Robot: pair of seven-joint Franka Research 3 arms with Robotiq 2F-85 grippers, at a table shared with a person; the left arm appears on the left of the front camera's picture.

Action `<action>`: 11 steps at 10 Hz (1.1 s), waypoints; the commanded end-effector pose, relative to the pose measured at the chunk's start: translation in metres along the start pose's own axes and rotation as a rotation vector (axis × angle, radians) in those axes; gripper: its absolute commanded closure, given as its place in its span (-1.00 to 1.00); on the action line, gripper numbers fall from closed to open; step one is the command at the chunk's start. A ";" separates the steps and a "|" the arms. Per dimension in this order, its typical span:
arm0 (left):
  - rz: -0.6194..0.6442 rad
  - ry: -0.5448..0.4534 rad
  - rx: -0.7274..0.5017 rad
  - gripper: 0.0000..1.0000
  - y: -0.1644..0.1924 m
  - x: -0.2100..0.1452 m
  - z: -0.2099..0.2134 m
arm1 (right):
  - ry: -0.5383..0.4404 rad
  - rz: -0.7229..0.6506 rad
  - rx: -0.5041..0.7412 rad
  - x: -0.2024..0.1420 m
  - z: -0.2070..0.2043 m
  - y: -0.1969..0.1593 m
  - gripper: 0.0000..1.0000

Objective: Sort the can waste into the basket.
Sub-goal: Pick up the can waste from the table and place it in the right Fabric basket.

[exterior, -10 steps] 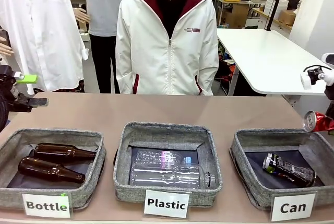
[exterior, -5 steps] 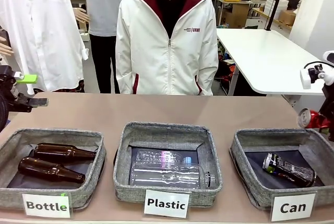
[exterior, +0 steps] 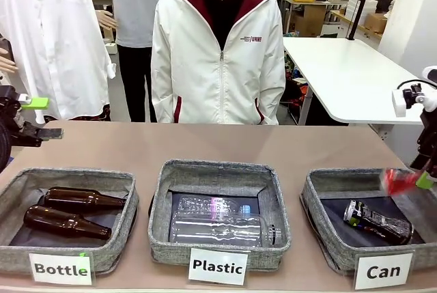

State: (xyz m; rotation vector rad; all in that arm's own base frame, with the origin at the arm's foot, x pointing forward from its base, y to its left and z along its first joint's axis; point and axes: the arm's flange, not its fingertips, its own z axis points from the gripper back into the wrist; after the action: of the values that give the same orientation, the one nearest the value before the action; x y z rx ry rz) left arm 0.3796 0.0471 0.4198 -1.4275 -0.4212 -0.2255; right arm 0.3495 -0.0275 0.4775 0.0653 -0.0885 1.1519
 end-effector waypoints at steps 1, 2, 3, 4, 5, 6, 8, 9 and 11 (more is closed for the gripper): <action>-0.018 0.005 -0.007 -1.00 -0.002 -0.001 0.001 | -0.053 0.003 0.010 -0.002 0.001 0.000 -1.00; -0.018 0.005 -0.007 -1.00 -0.002 -0.001 0.001 | -0.059 -0.001 0.011 -0.001 0.002 0.001 -1.00; -0.018 0.005 -0.007 -1.00 -0.002 -0.001 0.001 | -0.066 -0.018 0.016 0.001 0.003 0.001 -1.00; -0.018 0.005 -0.007 -1.00 -0.002 -0.001 0.001 | -0.085 -0.075 0.038 0.004 0.006 0.001 -1.00; -0.018 0.005 -0.007 -1.00 -0.002 -0.001 0.001 | -0.122 -0.179 0.107 0.009 0.012 0.002 -1.00; -0.018 0.005 -0.007 -1.00 -0.002 -0.001 0.001 | -0.198 -0.315 0.269 0.014 0.021 0.000 -1.00; -0.018 0.005 -0.007 -1.00 -0.002 -0.001 0.001 | -0.502 -0.742 0.823 0.012 0.039 -0.020 -1.00; -0.018 0.005 -0.007 -1.00 -0.002 -0.001 0.001 | -0.692 -0.889 1.057 0.006 0.044 -0.032 -1.00; -0.018 0.005 -0.007 -1.00 -0.002 -0.001 0.001 | -0.966 -1.299 1.337 0.008 0.054 -0.045 -1.00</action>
State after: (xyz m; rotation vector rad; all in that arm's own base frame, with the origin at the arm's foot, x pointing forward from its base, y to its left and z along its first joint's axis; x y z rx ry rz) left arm 0.3795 0.0471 0.4196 -1.4278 -0.4207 -0.2251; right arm 0.3791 -0.0452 0.5206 0.9522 0.0986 0.5709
